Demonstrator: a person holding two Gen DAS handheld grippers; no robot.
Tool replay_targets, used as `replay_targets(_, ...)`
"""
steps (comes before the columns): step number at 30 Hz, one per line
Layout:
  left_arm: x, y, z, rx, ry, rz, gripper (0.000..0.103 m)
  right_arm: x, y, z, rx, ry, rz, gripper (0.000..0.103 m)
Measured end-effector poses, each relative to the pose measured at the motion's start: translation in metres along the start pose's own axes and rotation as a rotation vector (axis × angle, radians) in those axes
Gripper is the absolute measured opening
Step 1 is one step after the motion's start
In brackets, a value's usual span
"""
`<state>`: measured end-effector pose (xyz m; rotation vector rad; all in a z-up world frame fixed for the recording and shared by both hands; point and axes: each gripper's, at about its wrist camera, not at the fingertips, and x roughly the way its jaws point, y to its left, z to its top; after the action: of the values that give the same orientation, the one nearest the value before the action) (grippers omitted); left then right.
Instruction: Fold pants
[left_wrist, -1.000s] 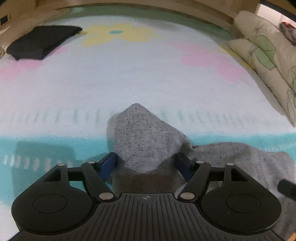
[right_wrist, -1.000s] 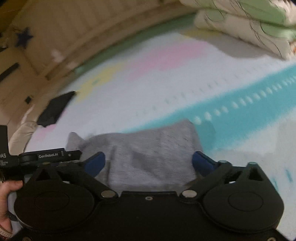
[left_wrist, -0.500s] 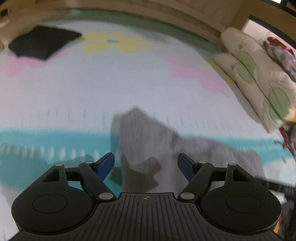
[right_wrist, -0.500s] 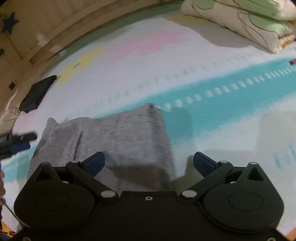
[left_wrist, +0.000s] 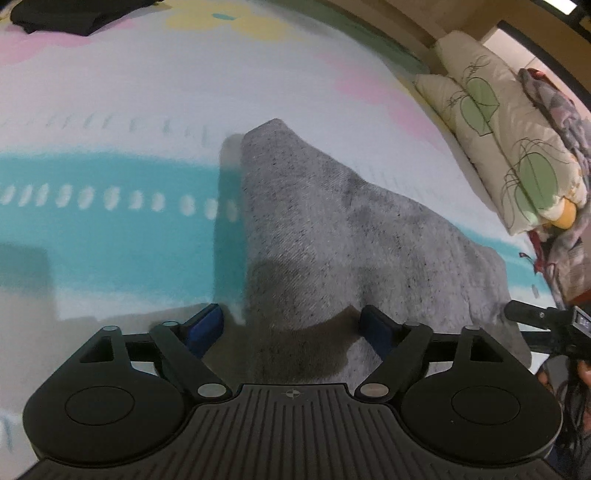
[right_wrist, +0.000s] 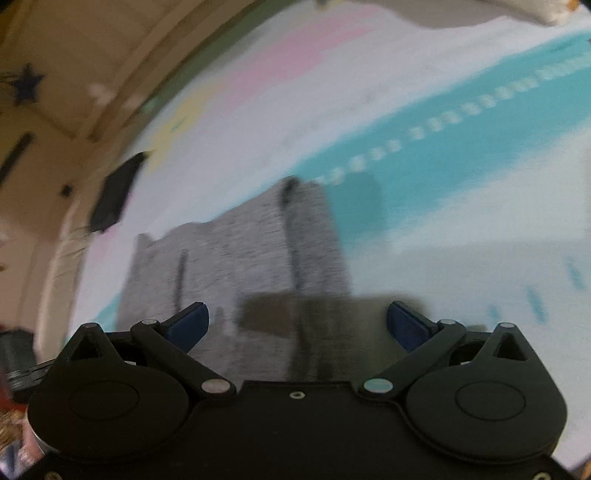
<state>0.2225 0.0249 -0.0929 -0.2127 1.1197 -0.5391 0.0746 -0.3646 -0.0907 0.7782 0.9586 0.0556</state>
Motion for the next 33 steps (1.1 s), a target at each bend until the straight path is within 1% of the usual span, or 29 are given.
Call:
replay_targets(2,0.004,-0.002,0.001,0.022,-0.007,-0.018,0.092,0.007,-0.002,0.001,-0.002,0.024,0.081,0.103)
replay_targets(3,0.006,-0.004,0.001,0.031,-0.012,-0.02,0.093,0.011,-0.003,0.0,-0.003,0.029,0.107,0.103)
replay_targets(4,0.008,-0.005,0.001,0.043,-0.016,-0.023,0.097,0.013,-0.003,0.001,-0.012,0.027,0.12,0.103)
replay_targets(6,0.013,-0.012,0.003,0.087,-0.024,-0.019,0.099,0.016,0.0,0.002,-0.029,0.029,0.148,0.103)
replay_targets(7,0.015,-0.014,0.003,0.111,-0.023,-0.019,0.102,0.019,0.001,0.003,-0.03,0.031,0.156,0.103)
replay_targets(10,0.021,-0.022,0.004,0.166,-0.035,-0.015,0.102,0.026,0.005,0.009,-0.02,0.028,0.167,0.103)
replay_targets(13,0.024,-0.024,0.007,0.16,-0.039,-0.037,0.102,0.029,0.013,0.012,-0.033,0.032,0.154,0.103)
replay_targets(15,0.024,-0.023,0.008,0.149,-0.038,-0.04,0.1,0.033,0.017,0.013,-0.044,0.041,0.139,0.103)
replay_targets(16,0.023,-0.024,0.008,0.147,-0.038,-0.032,0.093,0.033,0.018,0.013,-0.051,0.047,0.131,0.103)
replay_targets(17,0.022,-0.025,0.008,0.147,-0.045,-0.02,0.083,0.034,0.019,0.013,-0.056,0.051,0.125,0.103)
replay_targets(18,0.019,-0.024,0.007,0.147,-0.051,-0.01,0.077,0.034,0.021,0.013,-0.061,0.053,0.12,0.103)
replay_targets(20,0.016,-0.027,0.006,0.134,-0.07,0.013,0.052,0.034,0.023,0.013,-0.064,0.052,0.114,0.103)
replay_targets(21,0.014,-0.026,0.005,0.125,-0.08,0.025,0.047,0.033,0.023,0.012,-0.062,0.047,0.113,0.102)
replay_targets(22,0.012,-0.026,0.003,0.115,-0.092,0.029,0.036,0.032,0.026,0.011,-0.069,0.041,0.1,0.092)
replay_targets(23,0.009,-0.026,0.002,0.107,-0.108,0.036,0.024,0.032,0.029,0.009,-0.084,0.034,0.077,0.06)
replay_targets(24,0.005,-0.028,0.001,0.104,-0.121,0.041,0.021,0.028,0.034,0.007,-0.108,0.022,0.033,0.05)
replay_targets(26,-0.002,-0.035,-0.003,0.126,-0.147,0.057,0.016,0.027,0.034,0.002,-0.084,0.01,0.049,0.044)
replay_targets(28,-0.012,-0.048,-0.008,0.184,-0.181,0.093,0.015,0.023,0.038,-0.001,-0.071,-0.004,0.046,0.043)
replay_targets(30,-0.022,-0.059,-0.011,0.22,-0.212,0.108,0.015,0.015,0.051,-0.003,-0.1,-0.025,0.023,0.042)
replay_targets(33,-0.039,-0.061,-0.008,0.209,-0.243,0.102,0.015,0.002,0.079,-0.002,-0.172,-0.058,0.008,0.041)
